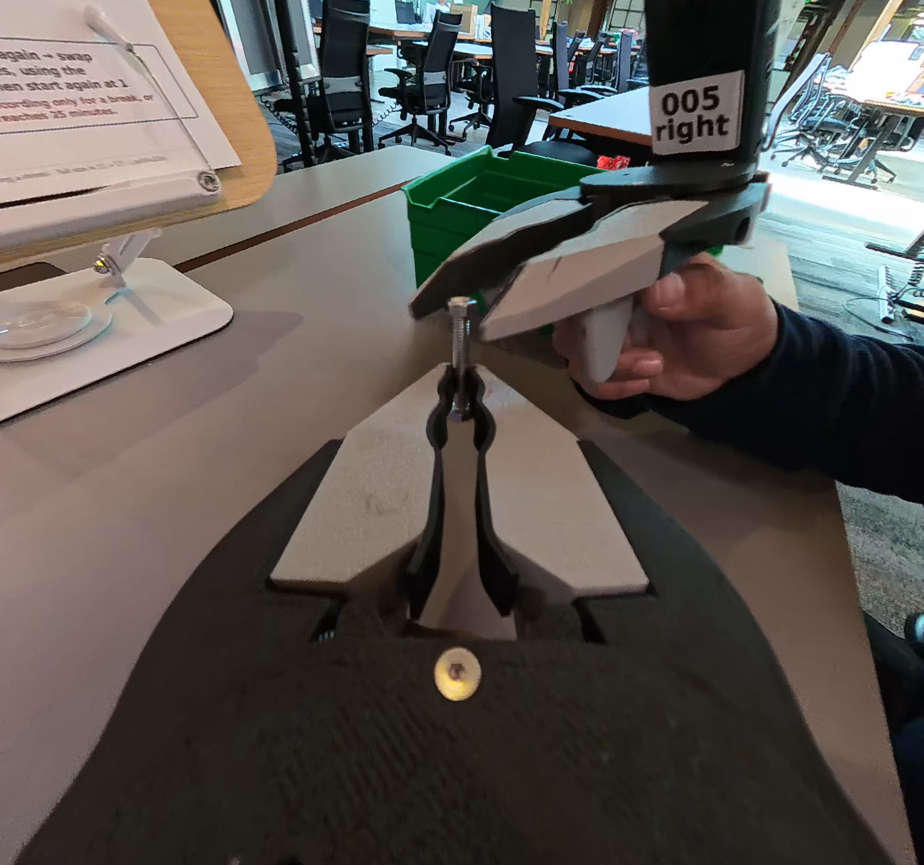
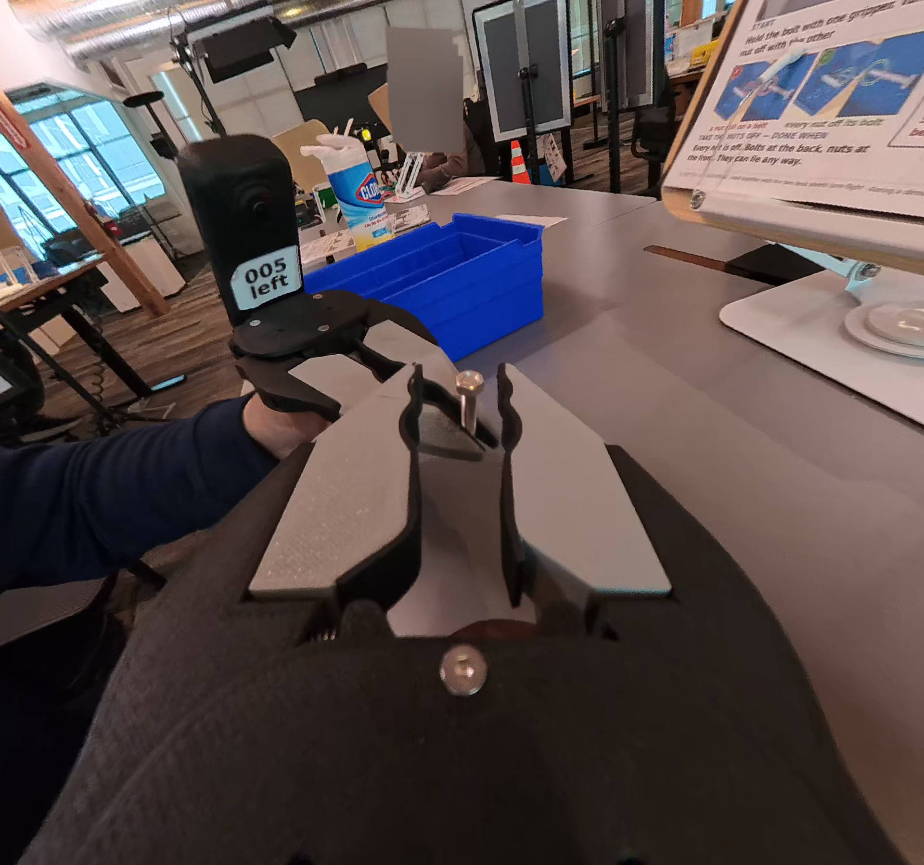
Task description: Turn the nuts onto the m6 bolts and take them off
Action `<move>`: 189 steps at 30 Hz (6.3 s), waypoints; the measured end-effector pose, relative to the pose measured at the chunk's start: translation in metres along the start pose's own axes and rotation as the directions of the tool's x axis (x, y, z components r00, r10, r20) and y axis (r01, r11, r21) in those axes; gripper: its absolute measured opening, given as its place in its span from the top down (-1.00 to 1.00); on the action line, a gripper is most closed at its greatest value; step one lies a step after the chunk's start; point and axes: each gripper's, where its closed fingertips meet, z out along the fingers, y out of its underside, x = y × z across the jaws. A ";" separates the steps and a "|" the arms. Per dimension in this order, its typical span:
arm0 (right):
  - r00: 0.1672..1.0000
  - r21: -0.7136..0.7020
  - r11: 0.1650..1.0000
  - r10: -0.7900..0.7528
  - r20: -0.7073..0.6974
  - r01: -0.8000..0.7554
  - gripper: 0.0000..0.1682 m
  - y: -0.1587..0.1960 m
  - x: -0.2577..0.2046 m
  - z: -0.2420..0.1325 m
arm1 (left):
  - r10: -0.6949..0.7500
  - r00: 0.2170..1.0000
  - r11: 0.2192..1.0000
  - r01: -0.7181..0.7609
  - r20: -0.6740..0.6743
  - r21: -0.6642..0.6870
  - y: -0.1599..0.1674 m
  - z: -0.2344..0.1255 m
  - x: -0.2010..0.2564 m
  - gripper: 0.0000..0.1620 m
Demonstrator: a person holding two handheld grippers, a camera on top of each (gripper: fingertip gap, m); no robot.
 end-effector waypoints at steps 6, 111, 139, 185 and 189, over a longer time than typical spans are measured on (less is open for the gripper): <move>0.998 0.012 0.999 0.032 0.049 -0.033 0.73 0.000 -0.006 0.001 | -0.009 1.000 1.000 0.009 -0.005 0.002 0.000 0.001 0.002 0.97; 0.824 -0.945 0.215 -0.468 -0.320 -0.245 0.75 0.090 0.089 -0.133 | -0.082 0.994 0.996 0.083 0.074 -0.015 0.010 -0.003 -0.025 0.97; 0.881 -0.928 0.152 -0.294 -0.370 -0.339 0.92 0.134 0.094 -0.130 | -0.086 0.995 0.996 0.087 0.044 -0.008 0.007 -0.006 -0.020 0.97; 0.974 -0.626 0.780 -0.127 -0.188 -0.019 0.75 0.045 -0.017 -0.052 | 0.142 0.985 0.989 -0.146 -0.095 -0.027 0.018 0.020 0.050 0.97; 0.972 -0.604 0.797 -0.129 -0.194 -0.015 0.97 0.042 -0.012 -0.047 | 0.108 0.989 0.993 -0.111 -0.097 -0.030 0.019 0.019 0.046 0.97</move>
